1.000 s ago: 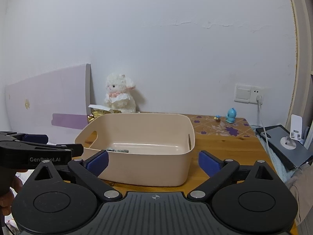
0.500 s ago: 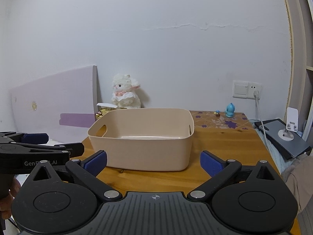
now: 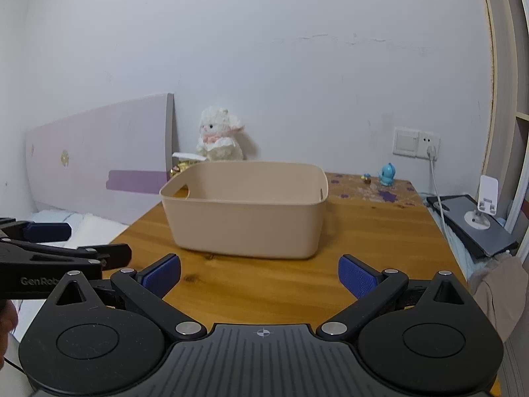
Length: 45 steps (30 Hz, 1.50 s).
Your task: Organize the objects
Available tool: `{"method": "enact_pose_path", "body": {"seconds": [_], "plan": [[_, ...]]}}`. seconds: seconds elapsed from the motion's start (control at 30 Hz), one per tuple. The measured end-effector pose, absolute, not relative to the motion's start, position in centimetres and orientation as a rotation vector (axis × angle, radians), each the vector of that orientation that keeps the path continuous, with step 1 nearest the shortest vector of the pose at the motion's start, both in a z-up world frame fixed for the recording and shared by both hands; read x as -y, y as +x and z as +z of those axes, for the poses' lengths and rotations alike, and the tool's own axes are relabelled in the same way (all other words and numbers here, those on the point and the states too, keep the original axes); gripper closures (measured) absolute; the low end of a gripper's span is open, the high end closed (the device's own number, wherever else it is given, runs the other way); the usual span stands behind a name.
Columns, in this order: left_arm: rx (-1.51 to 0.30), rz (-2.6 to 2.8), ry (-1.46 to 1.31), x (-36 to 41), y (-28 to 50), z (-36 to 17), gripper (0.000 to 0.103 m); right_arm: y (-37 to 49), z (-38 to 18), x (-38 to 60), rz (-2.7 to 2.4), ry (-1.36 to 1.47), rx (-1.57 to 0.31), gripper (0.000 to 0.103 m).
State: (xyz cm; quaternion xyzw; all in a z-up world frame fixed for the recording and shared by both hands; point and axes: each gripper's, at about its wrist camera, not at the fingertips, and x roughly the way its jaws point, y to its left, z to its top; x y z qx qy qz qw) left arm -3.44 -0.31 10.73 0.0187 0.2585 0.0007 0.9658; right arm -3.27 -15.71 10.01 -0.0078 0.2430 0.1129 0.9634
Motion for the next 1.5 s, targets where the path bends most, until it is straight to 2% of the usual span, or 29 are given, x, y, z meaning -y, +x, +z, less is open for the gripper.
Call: {"method": "enact_pose_path", "body": {"seconds": [0.27,0.57,1.5], "plan": [[-0.556,0.007,0.012,-0.3,-5.2,9.8,0.016,-5.4,8.8,15.2,0.234,-0.055,-0.538,0.000],[-0.539,0.032,0.022,-0.4,-6.6,10.4,0.016,-6.9,9.8,15.4,0.235,-0.039,-0.507,0.000],[-0.581,0.019,0.026,0.2,-6.5,10.1,0.014,-5.5,8.9,16.7,0.224,0.009,-0.564,0.000]]}}
